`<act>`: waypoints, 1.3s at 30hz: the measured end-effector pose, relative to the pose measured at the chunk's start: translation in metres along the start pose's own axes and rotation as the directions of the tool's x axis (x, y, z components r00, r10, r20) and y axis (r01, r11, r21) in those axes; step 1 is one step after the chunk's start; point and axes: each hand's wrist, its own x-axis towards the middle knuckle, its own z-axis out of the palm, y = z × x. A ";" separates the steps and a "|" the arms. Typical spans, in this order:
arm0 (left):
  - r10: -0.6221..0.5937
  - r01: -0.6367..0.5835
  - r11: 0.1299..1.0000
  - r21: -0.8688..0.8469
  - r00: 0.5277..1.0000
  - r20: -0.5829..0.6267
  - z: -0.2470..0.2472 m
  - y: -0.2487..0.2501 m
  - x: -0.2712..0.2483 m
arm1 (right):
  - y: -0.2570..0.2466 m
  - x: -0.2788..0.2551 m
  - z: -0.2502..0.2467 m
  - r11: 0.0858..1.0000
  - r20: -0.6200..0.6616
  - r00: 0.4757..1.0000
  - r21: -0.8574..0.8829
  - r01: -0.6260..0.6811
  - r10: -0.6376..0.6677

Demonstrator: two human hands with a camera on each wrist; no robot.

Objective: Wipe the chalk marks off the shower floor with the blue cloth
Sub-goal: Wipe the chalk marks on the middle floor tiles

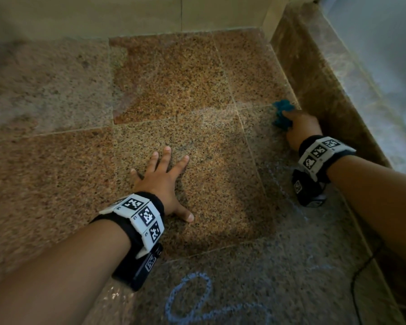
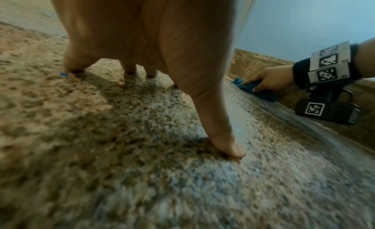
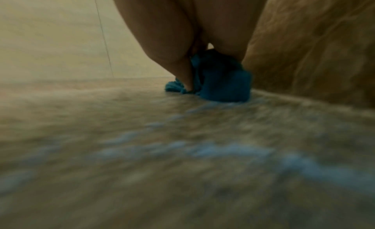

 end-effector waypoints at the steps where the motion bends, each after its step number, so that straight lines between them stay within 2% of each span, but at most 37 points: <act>1: -0.001 0.001 1.000 0.001 1.000 0.000 0.000 0.000 0.000 | -0.003 -0.002 0.003 1.000 -0.001 1.000 0.022 0.012 -0.012; 4: -0.004 0.004 1.000 0.007 1.000 0.001 -0.001 0.001 0.000 | -0.012 -0.017 0.016 0.982 0.024 0.988 0.118 0.147 -0.151; 6: -0.005 0.005 1.000 0.015 1.000 0.005 -0.001 0.001 -0.001 | -0.011 -0.027 0.024 0.956 0.067 0.957 0.105 0.275 -0.283; 8: -0.007 0.007 1.000 0.013 1.000 0.010 -0.001 0.001 -0.001 | -0.005 -0.025 0.023 0.942 0.062 0.941 0.079 0.327 -0.332; 9: -0.007 0.007 1.000 0.010 1.000 0.011 -0.001 0.001 -0.001 | -0.001 -0.023 0.018 0.953 0.029 0.955 0.075 0.293 -0.296; 11: -0.006 0.006 1.000 0.002 1.000 0.012 -0.002 0.001 -0.001 | 0.007 -0.015 0.008 0.989 -0.029 0.992 0.072 0.126 -0.124; 13: -0.003 0.003 1.000 -0.002 1.000 0.011 -0.002 0.000 -0.001 | 0.012 -0.009 0.000 0.998 -0.024 0.999 0.055 -0.040 0.041; 16: -0.001 0.001 1.000 -0.002 1.000 0.007 -0.002 0.000 0.000 | 0.006 -0.012 -0.001 0.994 0.002 0.996 0.063 -0.086 0.086; 17: -0.002 0.002 1.000 -0.003 1.000 0.007 -0.001 0.000 0.000 | 0.002 -0.016 0.003 0.992 0.007 0.998 0.104 -0.064 0.063; 19: -0.002 0.002 1.000 -0.001 1.000 0.004 -0.001 0.000 0.000 | -0.009 -0.028 0.014 0.985 0.000 0.997 0.152 0.076 -0.077; 21: 0.000 0.000 1.000 0.002 1.000 -0.001 -0.001 0.000 0.000 | -0.016 -0.038 0.026 0.956 0.019 0.964 0.131 0.262 -0.267; 23: -0.002 0.002 1.000 0.005 1.000 -0.001 -0.002 0.000 0.000 | -0.009 -0.033 0.027 0.934 0.017 0.938 0.096 0.343 -0.346; 25: -0.006 0.006 1.000 0.005 1.000 0.004 -0.002 0.000 0.000 | 0.003 -0.021 0.018 0.958 -0.015 0.960 0.060 0.279 -0.279; 27: -0.008 0.008 1.000 -0.001 1.000 0.004 -0.002 0.000 0.000 | 0.013 -0.010 0.006 0.992 -0.002 0.992 -0.022 0.125 -0.125; 29: -0.005 0.005 1.000 -0.004 1.000 0.000 -0.002 0.000 0.001 | 0.011 -0.005 -0.001 0.991 0.044 0.999 -0.134 -0.006 0.012; 32: -0.002 0.002 1.000 -0.004 1.000 -0.006 -0.001 0.000 0.001 | -0.004 -0.015 -0.004 0.999 0.059 0.998 -0.021 -0.023 0.025; 33: -0.002 0.002 1.000 -0.003 1.000 -0.006 -0.001 0.000 0.000 | -0.007 -0.022 -0.001 0.999 0.053 0.999 0.053 -0.008 0.005; 35: -0.006 0.006 1.000 0.001 1.000 -0.009 -0.001 0.000 0.000 | -0.014 -0.042 0.011 0.980 -0.001 0.993 0.160 0.118 -0.119; 37: -0.008 0.008 1.000 0.001 1.000 -0.009 -0.001 0.001 -0.001 | -0.020 -0.062 0.028 0.930 -0.055 0.951 0.201 0.308 -0.303; 39: -0.006 0.006 1.000 0.001 1.000 -0.012 -0.001 0.000 -0.001 | -0.021 -0.070 0.041 0.890 -0.036 0.909 0.190 0.414 -0.415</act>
